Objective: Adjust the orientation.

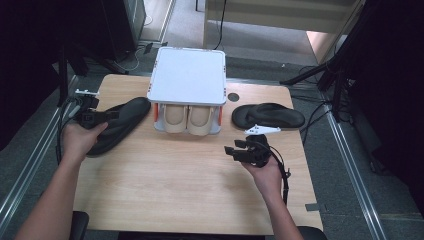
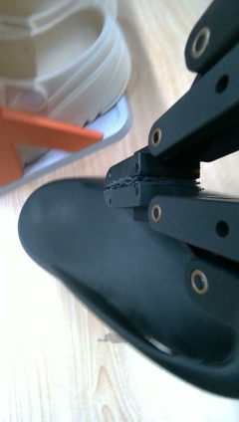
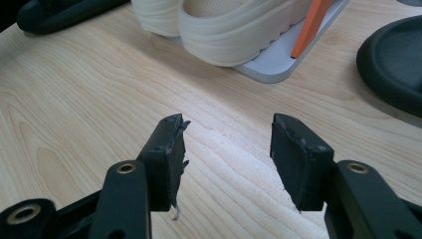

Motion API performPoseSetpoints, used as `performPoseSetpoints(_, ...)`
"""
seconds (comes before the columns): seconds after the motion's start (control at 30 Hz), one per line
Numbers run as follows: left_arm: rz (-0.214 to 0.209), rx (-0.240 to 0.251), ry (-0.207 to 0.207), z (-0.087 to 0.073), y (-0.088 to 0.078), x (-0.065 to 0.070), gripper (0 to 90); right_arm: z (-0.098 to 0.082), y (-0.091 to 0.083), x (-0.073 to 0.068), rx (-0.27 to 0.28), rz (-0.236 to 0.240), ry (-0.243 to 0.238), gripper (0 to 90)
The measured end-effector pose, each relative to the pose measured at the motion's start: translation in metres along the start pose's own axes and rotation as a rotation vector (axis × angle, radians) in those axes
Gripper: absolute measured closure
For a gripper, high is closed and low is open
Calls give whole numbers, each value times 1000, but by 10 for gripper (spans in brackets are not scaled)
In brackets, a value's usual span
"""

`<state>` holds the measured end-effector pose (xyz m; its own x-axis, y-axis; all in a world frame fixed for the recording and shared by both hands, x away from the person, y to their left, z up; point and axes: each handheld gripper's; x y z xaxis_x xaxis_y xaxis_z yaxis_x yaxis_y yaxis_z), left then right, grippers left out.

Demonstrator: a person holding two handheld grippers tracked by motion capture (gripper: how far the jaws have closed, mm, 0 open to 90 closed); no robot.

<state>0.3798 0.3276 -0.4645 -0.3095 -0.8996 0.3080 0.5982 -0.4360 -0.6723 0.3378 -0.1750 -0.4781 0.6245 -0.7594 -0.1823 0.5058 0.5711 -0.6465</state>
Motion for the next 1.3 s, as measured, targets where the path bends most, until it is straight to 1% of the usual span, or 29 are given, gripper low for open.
performPoseSetpoints(0.03, -4, 1, 3, -3, -2, 2, 900, 0, 0, 0, 1, -1, -2, 485)
performPoseSetpoints(0.1, 3, 0, 8, -9, -5, 7, 900, 1, 0, 0, 3, 2, -7, 486)
performPoseSetpoints(0.2, -9, 5, -7, -20, -10, 10, 900, 2, 0, 0, 3, 5, -3, 487)
performPoseSetpoints(0.27, -10, 4, -9, -27, -11, 13, 900, 3, 2, 0, 5, 10, -12, 487)
performPoseSetpoints(0.3, -13, 4, -15, -30, -10, 14, 900, 3, 2, -1, 4, 10, -13, 487)
performPoseSetpoints(0.37, -4, -7, -9, -36, -7, 16, 900, 4, 4, -1, 4, 13, -16, 487)
performPoseSetpoints(0.4, 7, -22, -3, -38, -4, 17, 900, 5, 4, -1, 2, 15, -16, 487)
performPoseSetpoints(0.43, 11, -30, -7, -40, -1, 17, 900, 6, 5, -2, 3, 19, -16, 487)
performPoseSetpoints(0.5, 2, -44, -17, -44, 4, 17, 900, 7, 6, -2, 2, 21, -20, 487)
performPoseSetpoints(0.53, 4, -64, -13, -46, 7, 18, 900, 7, 7, -2, 6, 25, -21, 487)
performPoseSetpoints(0.63, 18, -86, 4, -52, 12, 20, 900, 9, 9, -2, 4, 29, -24, 487)
performPoseSetpoints(0.67, 26, -88, 6, -54, 13, 20, 900, 10, 9, -2, 3, 31, -23, 487)
performPoseSetpoints(0.7, 36, -101, 9, -55, 15, 18, 900, 10, 10, -2, 4, 33, -25, 487)
performPoseSetpoints(0.73, 44, -111, 3, -57, 16, 15, 899, 11, 10, -2, 4, 34, -25, 486)
performPoseSetpoints(0.8, 45, -114, -12, -59, 15, 10, 898, 12, 12, -3, 3, 38, -26, 487)
performPoseSetpoints(0.83, 48, -114, -15, -60, 16, 9, 898, 12, 12, -4, 3, 39, -28, 486)
performPoseSetpoints(0.9, 62, -132, -17, -63, 16, 5, 897, 13, 13, -4, 2, 41, -35, 486)
performPoseSetpoints(0.93, 65, -131, -19, -64, 16, 4, 897, 13, 13, -4, 2, 42, -34, 487)
performPoseSetpoints(0.97, 50, -130, -28, -64, 15, 2, 898, 14, 13, -4, 3, 44, -32, 487)
performPoseSetpoints(1.0, 48, -132, -31, -64, 15, 1, 899, 14, 13, -4, 4, 44, -32, 486)
performPoseSetpoints(1.03, 58, -134, -21, -64, 14, 2, 899, 14, 14, -4, 5, 45, -32, 487)
performPoseSetpoints(1.07, 78, -128, -12, -64, 14, 2, 899, 14, 14, -4, 3, 44, -33, 487)
performPoseSetpoints(1.1, 82, -128, -9, -65, 13, 1, 899, 14, 14, -4, 2, 45, -35, 486)
performPoseSetpoints(1.17, 80, -123, -21, -65, 12, -2, 900, 14, 14, -4, 2, 45, -37, 487)
performPoseSetpoints(1.3, 100, -112, -40, -65, 9, -9, 899, 14, 13, -4, 2, 45, -36, 487)
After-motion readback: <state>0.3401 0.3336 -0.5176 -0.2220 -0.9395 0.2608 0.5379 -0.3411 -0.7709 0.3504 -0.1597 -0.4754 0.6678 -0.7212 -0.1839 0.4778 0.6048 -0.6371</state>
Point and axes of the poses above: each handheld gripper's, and its own axes: y roughly forward along the jaws, z roughly out of its top, x roughly to its right, and after that the axes turned 3 degrees about -z, right-handed
